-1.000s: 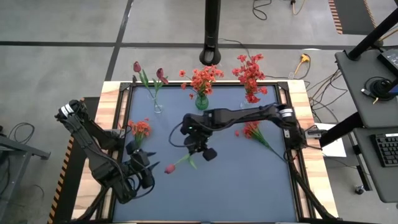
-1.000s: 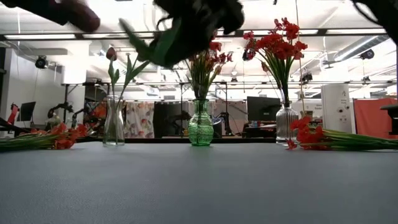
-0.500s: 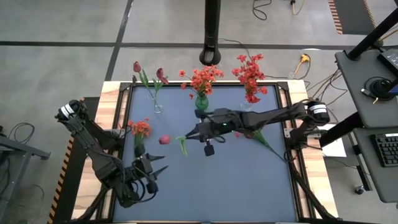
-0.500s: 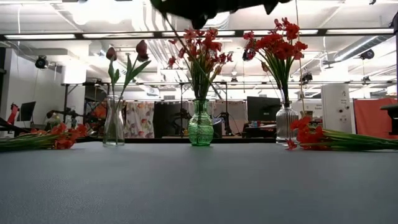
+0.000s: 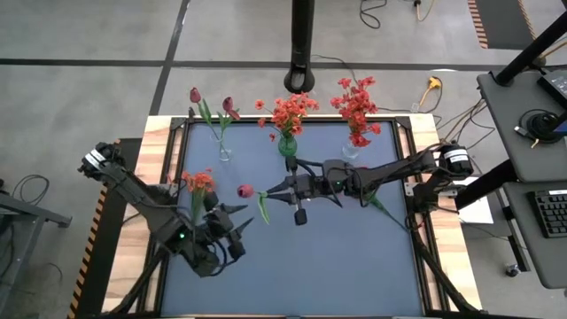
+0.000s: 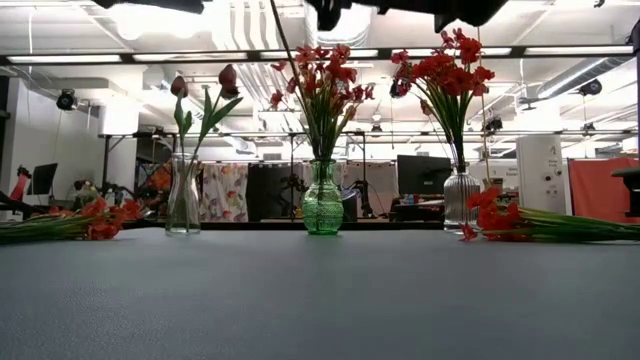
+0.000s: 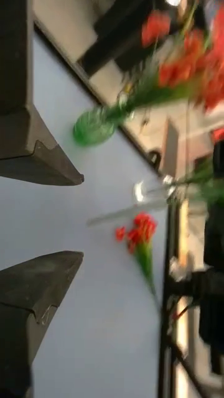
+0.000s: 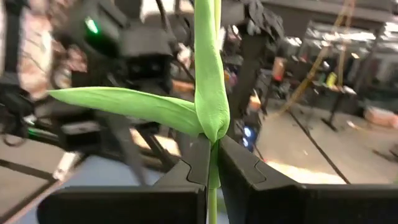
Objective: Sort flowers into vase by color
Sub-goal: Put the red tulip into the left transparent vase
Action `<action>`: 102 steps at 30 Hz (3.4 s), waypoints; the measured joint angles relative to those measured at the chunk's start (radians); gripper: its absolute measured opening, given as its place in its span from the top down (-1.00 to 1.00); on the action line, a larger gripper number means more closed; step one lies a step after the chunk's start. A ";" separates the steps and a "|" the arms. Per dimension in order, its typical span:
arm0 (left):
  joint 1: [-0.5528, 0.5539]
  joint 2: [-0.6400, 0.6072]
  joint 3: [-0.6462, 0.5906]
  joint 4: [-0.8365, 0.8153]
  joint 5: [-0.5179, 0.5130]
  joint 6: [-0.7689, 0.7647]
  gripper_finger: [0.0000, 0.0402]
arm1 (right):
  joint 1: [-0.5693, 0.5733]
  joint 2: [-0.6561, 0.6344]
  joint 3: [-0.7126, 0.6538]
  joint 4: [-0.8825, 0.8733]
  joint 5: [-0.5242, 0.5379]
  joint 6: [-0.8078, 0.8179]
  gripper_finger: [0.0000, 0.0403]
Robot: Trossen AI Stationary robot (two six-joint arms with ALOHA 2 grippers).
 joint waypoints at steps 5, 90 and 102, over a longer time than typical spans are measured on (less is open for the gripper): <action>0.061 0.000 -0.072 0.331 0.209 0.336 0.17 | 0.000 -0.012 -0.002 -0.072 0.022 -0.004 0.91; 0.467 -0.001 -0.436 1.447 0.636 0.781 0.59 | 0.092 -0.112 -0.088 -0.085 0.322 0.029 0.91; 0.469 0.000 -0.436 1.447 0.630 0.782 0.95 | 0.092 -0.112 -0.088 -0.097 0.336 0.065 0.78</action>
